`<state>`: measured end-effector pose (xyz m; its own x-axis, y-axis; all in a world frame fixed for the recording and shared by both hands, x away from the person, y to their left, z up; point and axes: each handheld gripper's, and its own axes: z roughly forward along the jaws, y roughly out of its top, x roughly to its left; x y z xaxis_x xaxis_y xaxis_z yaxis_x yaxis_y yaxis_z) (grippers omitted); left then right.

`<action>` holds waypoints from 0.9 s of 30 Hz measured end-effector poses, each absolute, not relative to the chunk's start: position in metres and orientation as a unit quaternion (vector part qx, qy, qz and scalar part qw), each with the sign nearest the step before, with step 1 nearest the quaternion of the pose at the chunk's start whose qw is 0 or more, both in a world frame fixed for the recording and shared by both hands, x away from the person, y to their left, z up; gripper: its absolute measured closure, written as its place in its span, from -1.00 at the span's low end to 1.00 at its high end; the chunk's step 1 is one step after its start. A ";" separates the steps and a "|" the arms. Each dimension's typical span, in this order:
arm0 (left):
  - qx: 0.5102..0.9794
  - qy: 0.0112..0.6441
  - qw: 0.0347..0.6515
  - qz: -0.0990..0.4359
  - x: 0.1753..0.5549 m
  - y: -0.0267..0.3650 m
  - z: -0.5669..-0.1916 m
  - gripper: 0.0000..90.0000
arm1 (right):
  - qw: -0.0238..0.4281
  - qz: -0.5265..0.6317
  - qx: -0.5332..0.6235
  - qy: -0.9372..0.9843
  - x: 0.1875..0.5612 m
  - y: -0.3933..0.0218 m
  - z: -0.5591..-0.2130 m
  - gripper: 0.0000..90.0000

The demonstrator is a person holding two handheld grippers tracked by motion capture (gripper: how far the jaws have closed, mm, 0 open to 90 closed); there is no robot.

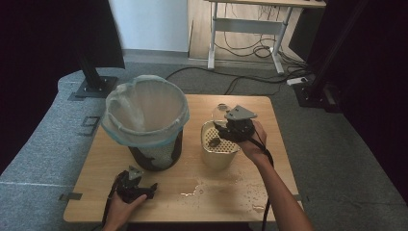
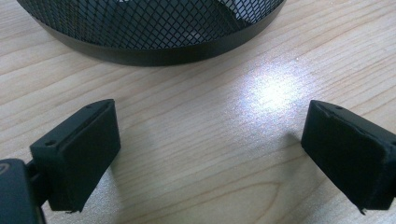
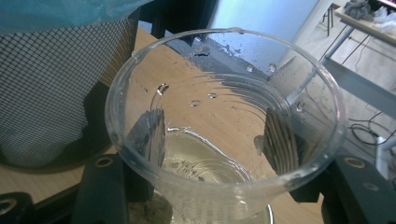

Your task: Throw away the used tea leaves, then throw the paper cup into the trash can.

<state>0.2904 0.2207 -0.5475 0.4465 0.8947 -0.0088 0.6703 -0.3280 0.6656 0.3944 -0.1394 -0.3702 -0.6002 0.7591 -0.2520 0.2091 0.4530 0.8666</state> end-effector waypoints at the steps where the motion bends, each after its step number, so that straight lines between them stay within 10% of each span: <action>1: 0.794 0.493 0.305 0.184 0.290 0.221 -0.547 -0.91 | 0.323 0.425 0.309 0.787 0.395 -0.140 -0.370 -0.12; 27: 0.794 0.493 0.305 0.184 0.290 0.221 -0.547 -0.91 | 0.294 0.520 0.333 0.730 0.393 -0.139 -0.336 -0.12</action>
<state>0.2904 0.2207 -0.5474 0.4467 0.8946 -0.0085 0.6703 -0.3284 0.6654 0.3928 -0.1387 -0.3365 -0.6056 0.7915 -0.0826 0.1805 0.2377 0.9544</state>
